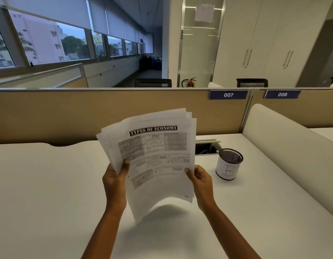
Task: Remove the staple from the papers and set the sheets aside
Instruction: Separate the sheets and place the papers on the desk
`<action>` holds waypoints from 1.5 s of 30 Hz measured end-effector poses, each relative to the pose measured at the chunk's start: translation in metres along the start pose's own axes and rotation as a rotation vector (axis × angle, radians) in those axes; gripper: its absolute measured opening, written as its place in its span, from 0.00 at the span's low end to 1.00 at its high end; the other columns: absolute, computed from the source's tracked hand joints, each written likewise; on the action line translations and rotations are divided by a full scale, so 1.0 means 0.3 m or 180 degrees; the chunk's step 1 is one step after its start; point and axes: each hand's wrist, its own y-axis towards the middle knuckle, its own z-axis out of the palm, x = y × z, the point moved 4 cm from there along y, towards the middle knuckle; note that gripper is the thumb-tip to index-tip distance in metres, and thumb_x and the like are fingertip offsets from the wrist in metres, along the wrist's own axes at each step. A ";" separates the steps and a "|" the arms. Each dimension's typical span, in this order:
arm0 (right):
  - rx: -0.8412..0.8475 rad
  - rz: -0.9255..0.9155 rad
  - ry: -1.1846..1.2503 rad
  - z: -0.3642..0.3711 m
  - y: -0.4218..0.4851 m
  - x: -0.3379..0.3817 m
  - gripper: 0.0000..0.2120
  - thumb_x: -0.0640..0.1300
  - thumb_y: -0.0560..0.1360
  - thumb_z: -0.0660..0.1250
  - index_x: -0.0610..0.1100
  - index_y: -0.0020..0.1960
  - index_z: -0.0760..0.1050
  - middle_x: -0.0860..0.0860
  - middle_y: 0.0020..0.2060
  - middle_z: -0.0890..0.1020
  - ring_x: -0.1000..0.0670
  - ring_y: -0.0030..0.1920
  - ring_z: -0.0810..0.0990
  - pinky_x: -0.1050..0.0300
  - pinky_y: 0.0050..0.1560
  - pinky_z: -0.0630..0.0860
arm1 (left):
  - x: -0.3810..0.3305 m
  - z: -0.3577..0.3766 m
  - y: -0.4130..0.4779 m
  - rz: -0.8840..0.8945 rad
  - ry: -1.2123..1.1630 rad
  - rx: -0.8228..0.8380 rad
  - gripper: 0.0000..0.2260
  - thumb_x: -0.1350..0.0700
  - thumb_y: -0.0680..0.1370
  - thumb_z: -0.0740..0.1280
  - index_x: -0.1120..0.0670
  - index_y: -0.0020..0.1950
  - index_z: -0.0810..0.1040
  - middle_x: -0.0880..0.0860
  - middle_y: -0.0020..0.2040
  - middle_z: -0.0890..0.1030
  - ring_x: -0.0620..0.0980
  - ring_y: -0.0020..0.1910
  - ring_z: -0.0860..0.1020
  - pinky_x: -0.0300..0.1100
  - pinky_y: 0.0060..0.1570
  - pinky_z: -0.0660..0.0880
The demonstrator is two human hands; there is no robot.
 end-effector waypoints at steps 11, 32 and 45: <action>0.0226 0.0038 -0.0439 0.014 -0.047 0.011 0.11 0.38 0.77 0.61 0.36 0.58 0.73 0.40 0.55 0.80 0.42 0.53 0.80 0.45 0.55 0.79 | 0.021 -0.010 -0.049 -0.0166 0.0640 0.0819 0.22 0.32 0.53 0.72 0.39 0.43 0.76 0.42 0.41 0.80 0.43 0.40 0.80 0.29 0.30 0.77; 0.0581 0.0290 -0.1456 -0.050 -0.084 -0.066 0.12 0.34 0.76 0.61 0.36 0.57 0.76 0.42 0.57 0.81 0.42 0.55 0.79 0.46 0.59 0.76 | -0.037 -0.010 -0.053 -0.0156 0.0769 0.0769 0.18 0.35 0.60 0.69 0.44 0.41 0.76 0.45 0.41 0.80 0.48 0.41 0.80 0.32 0.30 0.78; 0.0701 0.1560 -0.4102 -0.263 -0.130 -0.180 0.15 0.47 0.74 0.64 0.40 0.57 0.69 0.43 0.60 0.74 0.43 0.61 0.74 0.55 0.57 0.72 | -0.031 0.022 -0.047 -0.0419 0.0624 0.0490 0.04 0.55 0.74 0.63 0.50 0.43 0.78 0.53 0.41 0.81 0.53 0.38 0.81 0.36 0.28 0.80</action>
